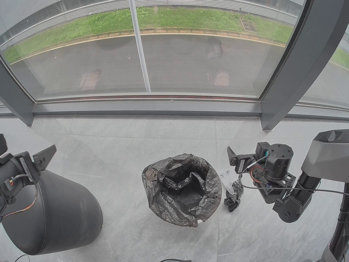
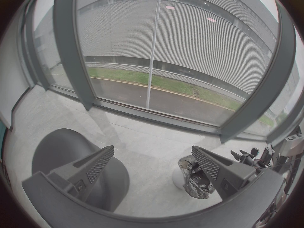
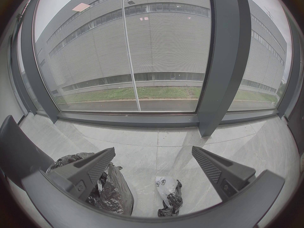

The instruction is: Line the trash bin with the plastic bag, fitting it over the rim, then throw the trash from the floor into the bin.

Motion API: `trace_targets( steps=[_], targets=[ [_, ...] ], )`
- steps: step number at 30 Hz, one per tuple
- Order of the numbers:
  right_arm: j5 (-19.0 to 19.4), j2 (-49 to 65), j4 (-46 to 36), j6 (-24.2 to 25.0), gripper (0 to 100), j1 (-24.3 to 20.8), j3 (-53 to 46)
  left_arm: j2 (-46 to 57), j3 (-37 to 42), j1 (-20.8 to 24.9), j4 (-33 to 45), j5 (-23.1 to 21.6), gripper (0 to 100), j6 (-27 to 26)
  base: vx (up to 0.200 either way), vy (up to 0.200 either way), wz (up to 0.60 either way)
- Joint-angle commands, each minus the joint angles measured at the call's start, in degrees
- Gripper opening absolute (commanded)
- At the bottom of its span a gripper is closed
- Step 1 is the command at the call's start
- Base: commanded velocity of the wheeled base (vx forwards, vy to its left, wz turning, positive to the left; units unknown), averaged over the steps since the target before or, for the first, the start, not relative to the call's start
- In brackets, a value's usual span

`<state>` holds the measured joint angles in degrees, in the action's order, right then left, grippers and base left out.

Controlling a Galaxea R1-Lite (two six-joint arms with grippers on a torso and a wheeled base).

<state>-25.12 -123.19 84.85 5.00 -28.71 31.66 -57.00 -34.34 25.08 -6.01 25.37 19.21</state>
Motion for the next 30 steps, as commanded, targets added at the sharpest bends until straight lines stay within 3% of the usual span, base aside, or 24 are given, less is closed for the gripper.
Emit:
trace_targets(
  steps=[1, 7, 12, 16, 30],
  targets=[
    [-0.10, 0.75, 0.06, -0.08, 100, -0.03, -0.02, 11.92, 4.55, -8.29, 1.44, 0.30, 100, -0.84, 0.000, 0.000, 0.00],
    [-0.28, 1.28, 0.06, -0.08, 100, -0.03, -0.02, 24.40, 11.93, -16.73, 1.79, 0.65, 100, -5.85, 0.000, 0.000, 0.00],
    [-0.28, 1.28, 0.06, -0.08, 100, -0.03, -0.02, 36.79, 17.38, -21.47, 6.98, 0.56, 100, -10.51, 0.000, 0.000, 0.00],
    [-0.36, 1.11, 0.06, -0.08, 100, -0.12, -0.02, 43.20, 20.89, -22.00, 10.67, 0.12, 100, -12.18, 0.000, 0.000, 0.00],
    [-0.45, 1.11, 0.14, -0.16, 100, -0.30, -0.11, 55.86, 31.79, -25.43, 9.53, 0.03, 100, -21.76, 0.000, 0.000, 0.00]
  ],
)
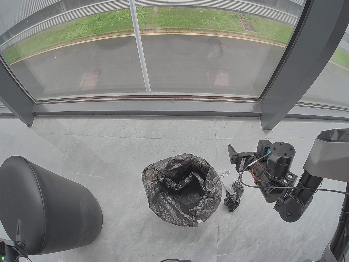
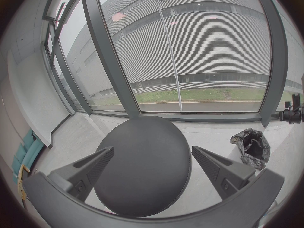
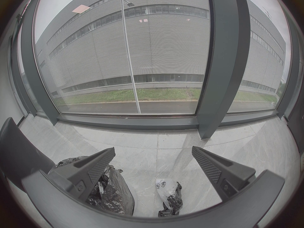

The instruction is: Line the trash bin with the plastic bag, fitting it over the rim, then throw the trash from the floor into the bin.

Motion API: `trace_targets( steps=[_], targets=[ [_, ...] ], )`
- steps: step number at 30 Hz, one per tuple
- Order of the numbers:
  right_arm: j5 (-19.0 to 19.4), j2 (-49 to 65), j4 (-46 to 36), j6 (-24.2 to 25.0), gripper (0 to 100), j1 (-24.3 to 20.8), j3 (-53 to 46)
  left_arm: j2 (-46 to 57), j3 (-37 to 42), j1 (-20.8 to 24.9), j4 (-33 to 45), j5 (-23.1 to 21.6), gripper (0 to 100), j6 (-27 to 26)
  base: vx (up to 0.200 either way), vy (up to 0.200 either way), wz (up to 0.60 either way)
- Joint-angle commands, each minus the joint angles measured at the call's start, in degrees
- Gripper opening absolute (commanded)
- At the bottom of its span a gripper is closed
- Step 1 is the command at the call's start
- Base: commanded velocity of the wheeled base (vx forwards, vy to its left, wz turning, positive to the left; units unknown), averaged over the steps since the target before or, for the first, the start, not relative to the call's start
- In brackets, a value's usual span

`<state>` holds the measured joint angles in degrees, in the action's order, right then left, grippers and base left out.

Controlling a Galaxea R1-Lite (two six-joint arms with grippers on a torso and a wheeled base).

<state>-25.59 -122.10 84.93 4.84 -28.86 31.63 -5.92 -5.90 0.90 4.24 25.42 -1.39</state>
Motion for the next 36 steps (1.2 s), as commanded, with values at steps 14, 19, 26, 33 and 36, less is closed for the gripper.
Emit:
trace_targets(
  steps=[14, 19, 26, 33, 36],
  targets=[
    [0.10, -0.51, 0.06, -0.09, 100, -0.15, -0.35, 5.92, 4.23, -0.90, -2.75, -16.19, 100, -1.25, 0.000, 0.000, 0.00],
    [0.10, -0.59, 0.06, -0.53, 100, -0.06, -0.35, 5.92, 4.23, -0.99, -2.84, -21.55, 100, -2.39, 0.000, 0.000, 0.00],
    [3.44, 0.02, -0.73, -1.76, 100, 1.96, 0.97, 5.84, 4.23, -0.90, -3.01, -21.20, 100, 0.77, 0.000, 0.000, 0.00],
    [4.58, 0.02, -1.26, -5.72, 100, 3.72, 2.38, 5.84, 4.14, -0.90, -2.66, -18.47, 100, 1.92, 0.000, 0.000, 0.00],
    [4.67, 0.37, -3.28, -6.42, 100, 4.77, 3.79, 5.84, 4.05, -0.90, -2.57, -18.30, 100, 2.36, 0.000, 0.000, 0.00]
  ],
)
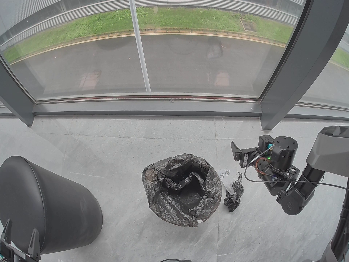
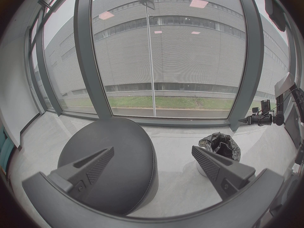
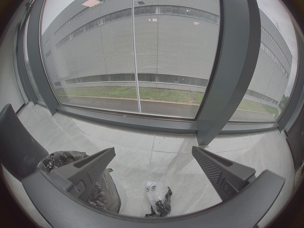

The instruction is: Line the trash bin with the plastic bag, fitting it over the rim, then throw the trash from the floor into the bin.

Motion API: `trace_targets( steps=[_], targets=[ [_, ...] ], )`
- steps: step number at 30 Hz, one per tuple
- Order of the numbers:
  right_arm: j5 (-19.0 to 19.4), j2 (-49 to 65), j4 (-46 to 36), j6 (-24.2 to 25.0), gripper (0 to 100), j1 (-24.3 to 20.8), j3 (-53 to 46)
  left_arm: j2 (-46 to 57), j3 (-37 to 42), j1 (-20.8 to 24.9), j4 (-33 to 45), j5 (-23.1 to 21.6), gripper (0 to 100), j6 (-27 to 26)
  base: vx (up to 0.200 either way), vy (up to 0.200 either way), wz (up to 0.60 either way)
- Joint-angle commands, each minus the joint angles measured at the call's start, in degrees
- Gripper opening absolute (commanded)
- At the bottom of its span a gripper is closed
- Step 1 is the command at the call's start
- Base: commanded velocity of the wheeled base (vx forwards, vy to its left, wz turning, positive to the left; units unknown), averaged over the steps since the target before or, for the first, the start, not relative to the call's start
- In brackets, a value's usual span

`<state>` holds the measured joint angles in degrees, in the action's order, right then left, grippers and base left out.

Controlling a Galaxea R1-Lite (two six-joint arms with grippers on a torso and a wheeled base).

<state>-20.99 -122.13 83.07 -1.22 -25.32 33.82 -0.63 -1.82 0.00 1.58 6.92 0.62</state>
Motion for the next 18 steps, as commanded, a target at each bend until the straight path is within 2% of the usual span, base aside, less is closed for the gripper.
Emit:
trace_targets(
  steps=[1, 7, 11, 18],
  targets=[
    [0.16, 0.66, -2.73, -0.36, 100, 1.68, 2.48, 0.55, -0.03, 0.00, 0.09, 0.19, 100, 0.35, 0.000, 0.000, 0.00],
    [1.04, 1.54, -11.88, -0.28, 100, 1.68, 10.22, 0.55, -0.03, 0.00, 0.00, -0.51, 100, 0.78, 0.000, 0.000, 0.00],
    [1.04, 1.80, -20.93, 0.16, 100, 1.24, 17.60, 0.63, 0.15, 0.00, -0.18, -1.48, 100, 0.70, 0.000, 0.000, 0.00],
    [1.22, 1.01, -38.42, 3.94, 100, 1.68, 31.22, 0.55, 0.23, 0.00, -0.79, -1.56, 100, 1.40, 0.000, 0.000, 0.00]
  ],
)
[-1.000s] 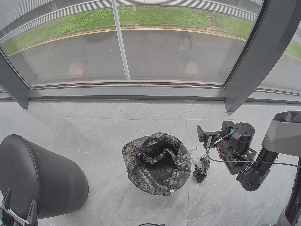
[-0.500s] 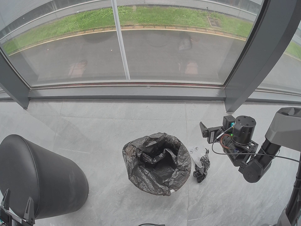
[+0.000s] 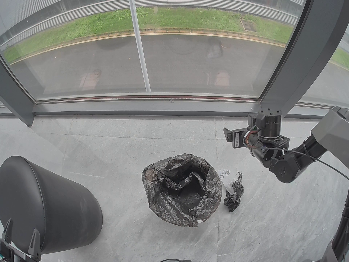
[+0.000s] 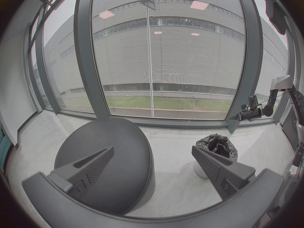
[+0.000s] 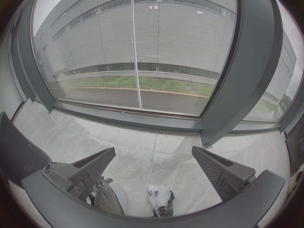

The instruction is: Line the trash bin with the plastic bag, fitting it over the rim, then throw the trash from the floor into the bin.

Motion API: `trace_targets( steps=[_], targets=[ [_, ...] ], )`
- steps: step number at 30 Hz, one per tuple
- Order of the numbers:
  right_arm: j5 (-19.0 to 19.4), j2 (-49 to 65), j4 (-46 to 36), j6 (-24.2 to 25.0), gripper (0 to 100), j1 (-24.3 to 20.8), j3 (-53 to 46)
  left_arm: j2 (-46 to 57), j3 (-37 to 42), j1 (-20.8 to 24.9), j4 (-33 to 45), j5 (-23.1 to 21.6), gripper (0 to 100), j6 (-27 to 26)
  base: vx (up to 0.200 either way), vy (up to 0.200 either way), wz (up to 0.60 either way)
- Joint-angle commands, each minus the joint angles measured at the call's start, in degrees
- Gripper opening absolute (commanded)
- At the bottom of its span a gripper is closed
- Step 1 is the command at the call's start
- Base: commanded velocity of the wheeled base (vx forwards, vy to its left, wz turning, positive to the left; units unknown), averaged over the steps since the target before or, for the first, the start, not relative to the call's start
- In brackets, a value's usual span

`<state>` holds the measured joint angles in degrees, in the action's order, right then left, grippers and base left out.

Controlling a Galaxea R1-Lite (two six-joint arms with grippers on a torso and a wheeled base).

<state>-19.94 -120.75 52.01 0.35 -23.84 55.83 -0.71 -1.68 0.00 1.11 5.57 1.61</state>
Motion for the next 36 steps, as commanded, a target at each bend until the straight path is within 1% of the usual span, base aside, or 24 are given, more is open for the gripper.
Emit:
trace_targets(
  steps=[1, 3, 4, 7, 14, 19, 21, 22, 23, 27, 31, 34, 36],
  targets=[
    [0.34, -0.72, -9.99, 3.07, 100, 0.38, 11.84, 0.62, 0.01, 0.00, -0.32, -0.21, 100, 0.94, 0.000, 0.000, 0.00],
    [1.05, -1.42, -12.10, 3.43, 100, 0.38, 14.13, 0.62, -0.08, 0.00, -0.32, -0.21, 100, 1.99, 0.000, 0.000, 0.00],
    [1.49, -2.12, -13.60, 3.51, 100, 0.38, 16.33, 0.62, -0.16, 0.00, -0.23, -0.12, 100, 3.66, 0.000, 0.000, 0.00],
    [1.49, -3.09, -14.48, 3.34, 100, 0.38, 19.14, 0.62, -0.34, 0.00, -0.14, 0.23, 100, 5.69, 0.000, 0.000, 0.00],
    [1.57, -4.41, -16.50, 3.25, 100, 0.20, 22.13, 0.62, -0.34, 0.00, -0.05, 0.32, 100, 5.86, 0.000, 0.000, 0.00],
    [1.57, -6.52, -23.44, 3.78, 100, 0.20, 26.34, 0.71, -0.43, 0.00, -0.05, 0.32, 100, 6.21, 0.000, 0.000, 0.00],
    [1.57, -6.52, -23.44, 3.78, 100, 0.20, 26.34, 0.71, -0.43, 0.00, -0.05, 0.32, 100, 6.21, 0.000, 0.000, 0.00],
    [1.57, -8.01, -26.78, 3.87, 100, 0.47, 29.33, 0.62, -0.43, 0.00, 0.12, 0.41, 100, 6.48, 0.000, 0.000, 0.00],
    [1.57, -8.63, -28.36, 3.87, 100, 0.64, 30.92, 0.62, -0.51, 0.00, 0.12, 0.58, 100, 6.92, 0.000, 0.000, 0.00],
    [1.57, -10.12, -31.09, 3.87, 100, 0.73, 34.69, 0.62, -0.43, 0.00, 0.03, 1.46, 100, 7.80, 0.000, 0.000, 0.00],
    [1.75, -11.44, -37.15, 3.87, 100, 1.43, 39.79, 0.62, -0.43, 0.00, 0.03, 1.55, 100, 7.88, 0.000, 0.000, 0.00],
    [3.68, -12.23, -41.72, 3.78, 100, 1.61, 43.31, 0.62, -0.43, 0.00, 0.12, 1.55, 100, 7.88, 0.000, 0.000, 0.00],
    [4.65, -12.67, -43.39, 3.69, 100, 1.70, 45.15, 0.62, -0.43, 0.00, 0.03, 1.64, 100, 7.97, 0.000, 0.000, 0.00]
  ],
)
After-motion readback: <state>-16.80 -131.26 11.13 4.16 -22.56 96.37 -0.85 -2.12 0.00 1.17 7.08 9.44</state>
